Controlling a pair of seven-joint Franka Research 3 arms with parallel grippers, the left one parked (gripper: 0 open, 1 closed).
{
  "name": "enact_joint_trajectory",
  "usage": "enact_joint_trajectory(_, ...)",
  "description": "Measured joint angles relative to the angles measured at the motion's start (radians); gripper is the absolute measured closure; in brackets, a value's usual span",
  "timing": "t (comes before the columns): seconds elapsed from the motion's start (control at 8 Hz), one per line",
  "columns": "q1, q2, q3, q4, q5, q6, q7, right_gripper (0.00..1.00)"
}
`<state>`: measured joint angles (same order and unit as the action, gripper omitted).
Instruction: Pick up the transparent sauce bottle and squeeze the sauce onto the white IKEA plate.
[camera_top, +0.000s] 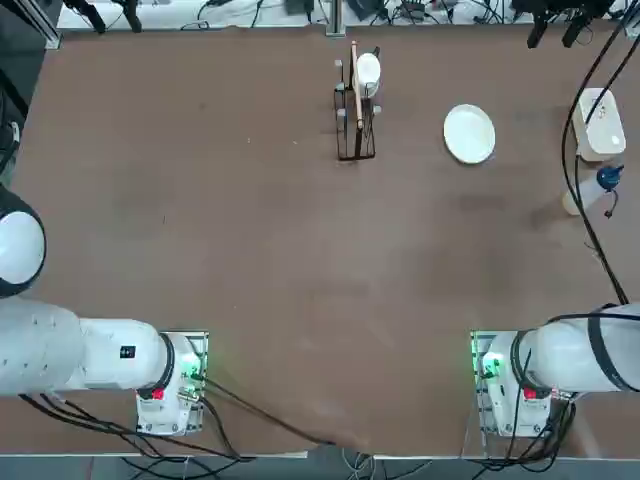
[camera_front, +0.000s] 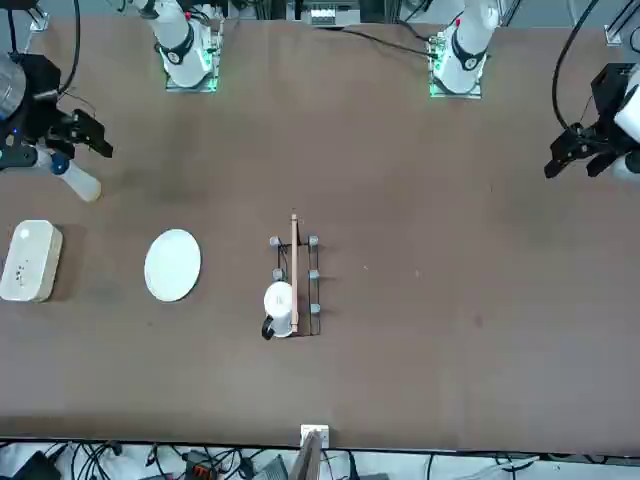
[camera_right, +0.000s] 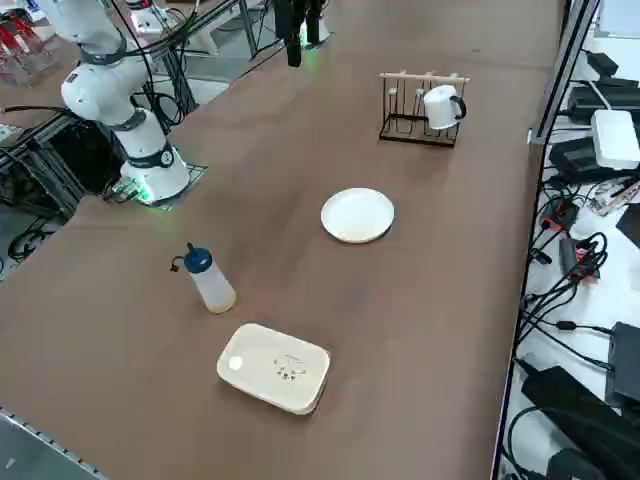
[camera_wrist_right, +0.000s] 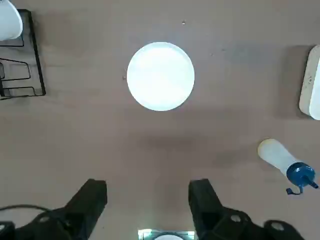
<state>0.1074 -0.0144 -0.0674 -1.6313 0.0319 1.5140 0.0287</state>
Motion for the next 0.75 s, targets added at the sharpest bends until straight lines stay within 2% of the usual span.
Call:
enact_joint_trajectory(0.5, 0.0, 0.002, 0.0, 0.0, -0.002, -0.006, 0.0, 0.0)
enact_joint_trajectory(0.75, 0.001, 0.005, 0.0, 0.0, -0.024, -0.047, 0.0, 0.0)
